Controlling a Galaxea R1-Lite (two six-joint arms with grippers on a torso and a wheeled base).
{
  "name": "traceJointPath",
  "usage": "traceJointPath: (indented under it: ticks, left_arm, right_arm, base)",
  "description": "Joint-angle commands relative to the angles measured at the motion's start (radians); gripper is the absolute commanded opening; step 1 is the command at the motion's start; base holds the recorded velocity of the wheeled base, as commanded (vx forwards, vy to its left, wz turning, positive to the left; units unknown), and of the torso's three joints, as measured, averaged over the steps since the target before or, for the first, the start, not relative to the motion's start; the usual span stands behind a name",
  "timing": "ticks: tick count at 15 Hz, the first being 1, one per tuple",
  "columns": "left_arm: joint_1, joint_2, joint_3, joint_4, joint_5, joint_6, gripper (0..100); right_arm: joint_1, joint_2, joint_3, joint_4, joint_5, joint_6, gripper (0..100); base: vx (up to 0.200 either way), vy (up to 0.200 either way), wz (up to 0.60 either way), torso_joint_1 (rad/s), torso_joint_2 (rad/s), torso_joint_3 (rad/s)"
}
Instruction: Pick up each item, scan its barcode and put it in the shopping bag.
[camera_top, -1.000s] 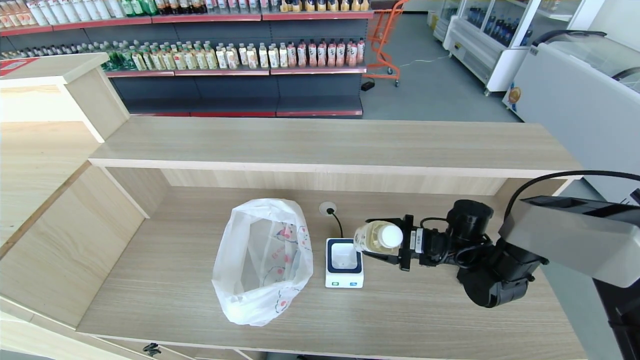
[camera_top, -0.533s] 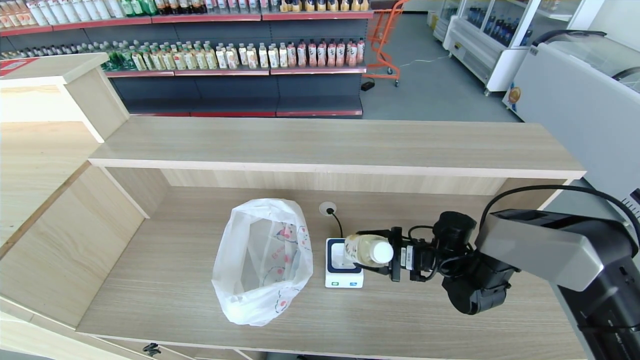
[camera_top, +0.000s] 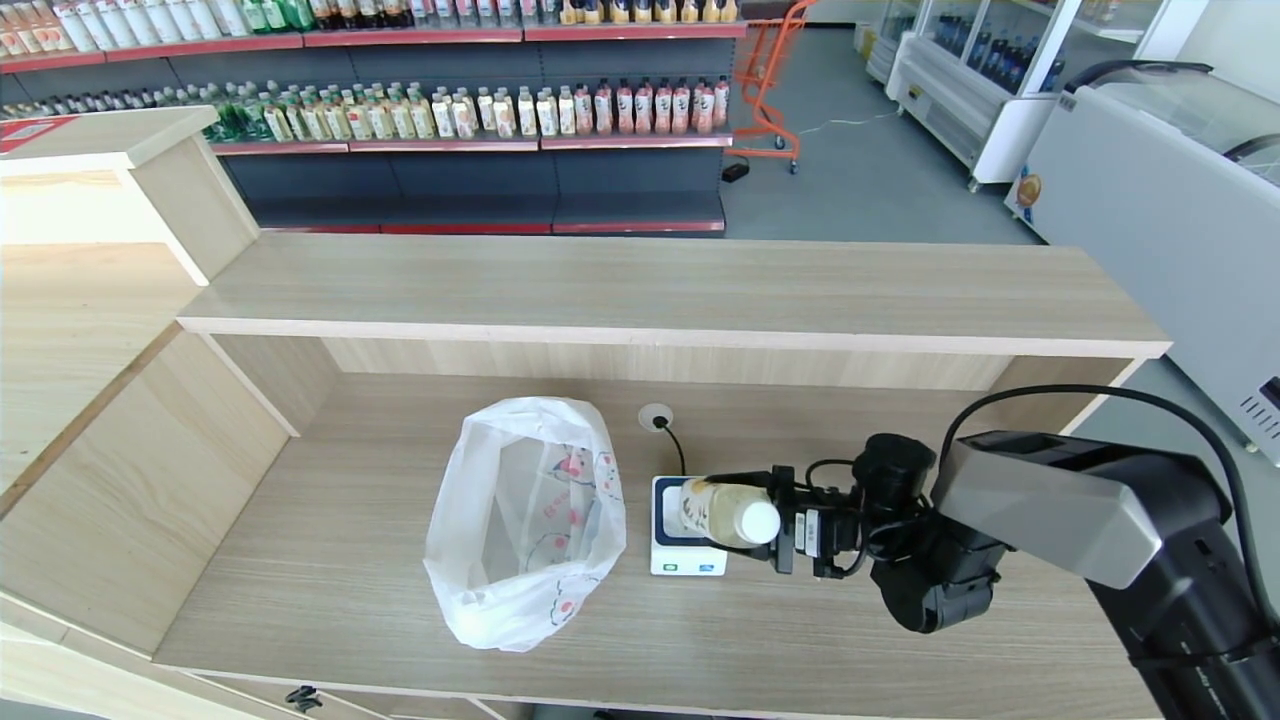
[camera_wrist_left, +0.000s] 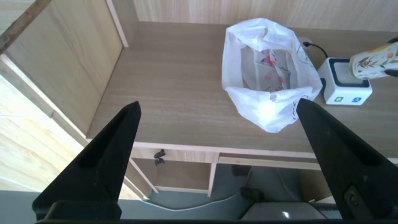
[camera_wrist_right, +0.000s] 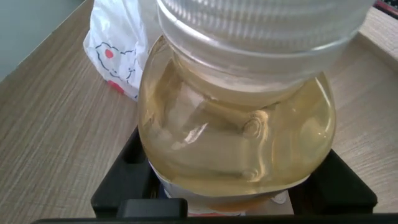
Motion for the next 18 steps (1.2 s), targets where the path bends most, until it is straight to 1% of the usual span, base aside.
traceJointPath:
  ticks: [1,5,7,8,9,11,12,14,15,16,17,18]
  left_arm:
    - [0.0,0.001,0.0,0.0,0.0,0.0,100]
    - [0.0,0.001,0.0,0.0,0.0,0.0,100]
    - [0.0,0.001,0.0,0.0,0.0,0.0,100]
    - [0.0,0.0,0.0,0.0,0.0,0.0,100]
    - [0.0,0.001,0.0,0.0,0.0,0.0,100]
    - [0.0,0.001,0.0,0.0,0.0,0.0,100]
    - [0.0,0.0,0.0,0.0,0.0,0.0,100]
    - [0.0,0.001,0.0,0.0,0.0,0.0,100]
    - [0.0,0.001,0.0,0.0,0.0,0.0,100]
    - [0.0,0.001,0.0,0.0,0.0,0.0,100]
    - [0.0,0.001,0.0,0.0,0.0,0.0,100]
    - [0.0,0.001,0.0,0.0,0.0,0.0,100]
  right_arm:
    - [0.0,0.023,-0.014,-0.002,0.001,0.0,0]
    - [0.002,0.019,-0.013,-0.008,0.001,0.0,0]
    - [0.003,-0.034,-0.013,-0.008,0.0,0.019,0]
    - [-0.003,-0.088,0.003,-0.008,0.0,0.076,0]
    - [-0.028,-0.158,0.032,-0.004,-0.002,0.133,0]
    - [-0.057,-0.34,0.13,0.002,-0.028,0.291,0]
    - [-0.072,-0.458,0.216,0.007,-0.129,0.412,0]
    - [-0.075,-0.64,0.375,0.056,-0.404,0.63,0]
    - [-0.072,-0.717,0.449,0.119,-0.533,0.736,0]
    - [-0.064,-0.784,0.512,0.199,-0.629,0.805,0]
    - [-0.057,-0.827,0.562,0.245,-0.671,0.866,0]
    - [-0.055,-0.855,0.595,0.259,-0.697,0.943,0]
  base:
    - [0.0,0.0,0.0,0.0,0.0,0.0]
    - [0.0,0.0,0.0,0.0,0.0,0.0]
    - [0.0,0.0,0.0,0.0,0.0,0.0]
    - [0.0,0.0,0.0,0.0,0.0,0.0]
    - [0.0,0.0,0.0,0.0,0.0,0.0]
    - [0.0,0.0,0.0,0.0,0.0,0.0]
    - [0.0,0.0,0.0,0.0,0.0,0.0]
    - [0.0,0.0,0.0,0.0,0.0,0.0]
    - [0.0,0.0,0.0,0.0,0.0,0.0]
    - [0.0,0.0,0.0,0.0,0.0,0.0]
    - [0.0,0.0,0.0,0.0,0.0,0.0]
    - [0.0,0.0,0.0,0.0,0.0,0.0]
